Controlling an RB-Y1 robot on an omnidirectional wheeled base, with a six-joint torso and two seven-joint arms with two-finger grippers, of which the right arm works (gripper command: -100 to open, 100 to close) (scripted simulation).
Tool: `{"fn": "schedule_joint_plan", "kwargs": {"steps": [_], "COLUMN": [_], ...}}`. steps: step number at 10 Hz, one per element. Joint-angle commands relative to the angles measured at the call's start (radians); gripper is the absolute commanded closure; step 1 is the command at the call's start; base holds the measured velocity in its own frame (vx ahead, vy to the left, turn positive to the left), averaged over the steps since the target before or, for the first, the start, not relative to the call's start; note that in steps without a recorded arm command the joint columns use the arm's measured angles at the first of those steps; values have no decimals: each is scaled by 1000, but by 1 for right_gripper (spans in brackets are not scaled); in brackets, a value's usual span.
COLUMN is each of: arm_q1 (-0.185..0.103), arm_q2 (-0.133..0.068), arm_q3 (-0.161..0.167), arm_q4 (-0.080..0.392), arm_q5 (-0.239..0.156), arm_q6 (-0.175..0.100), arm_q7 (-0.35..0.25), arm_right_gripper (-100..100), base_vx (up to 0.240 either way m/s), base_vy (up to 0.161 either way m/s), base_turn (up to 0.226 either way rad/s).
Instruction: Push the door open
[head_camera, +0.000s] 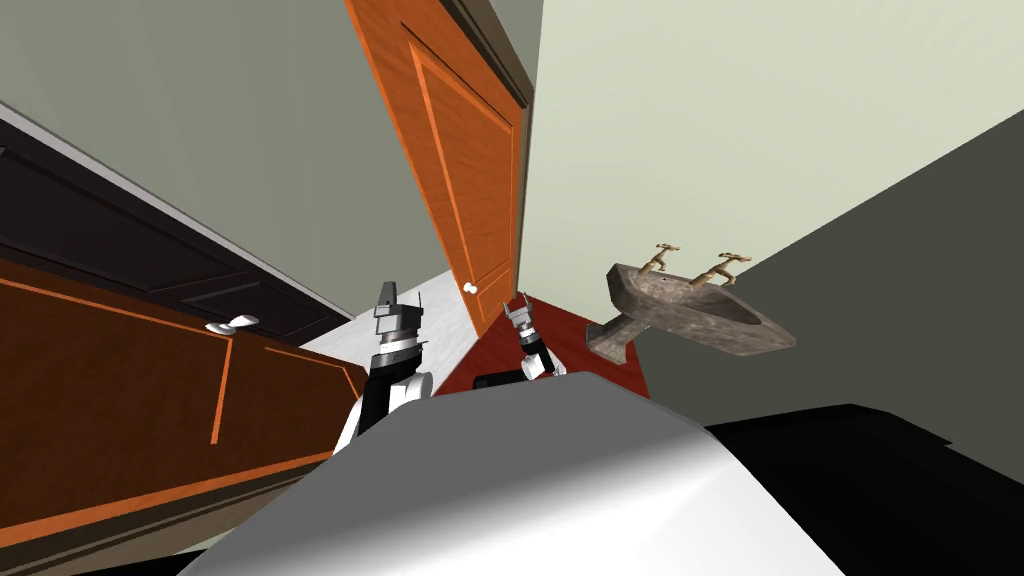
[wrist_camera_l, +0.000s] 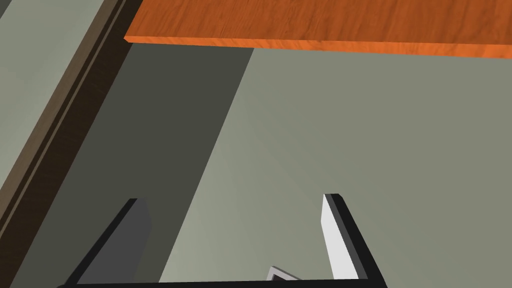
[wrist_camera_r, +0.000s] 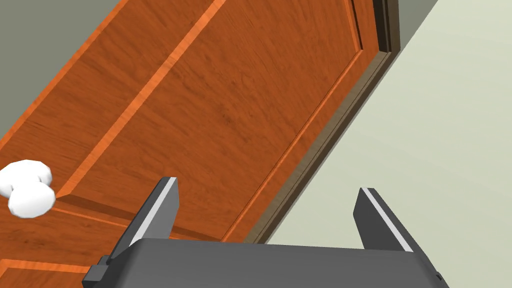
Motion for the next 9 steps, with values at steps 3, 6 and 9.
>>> {"fn": "schedule_joint_plan", "kwargs": {"steps": [3, 6, 9], "arm_q1": [-32, -63, -93], "arm_q2": [-6, -8, -9], "arm_q3": [69, 125, 180], "arm_q4": [83, 154, 224], "arm_q5": [-7, -13, -18], "arm_q6": [-13, -21, -30], "arm_q7": [-91, -163, -234], "arm_right_gripper": [-100, -100, -100], "base_vx": [97, 106, 94], "base_vy": [-10, -10, -7], "base_turn": [-26, -26, -26]}}
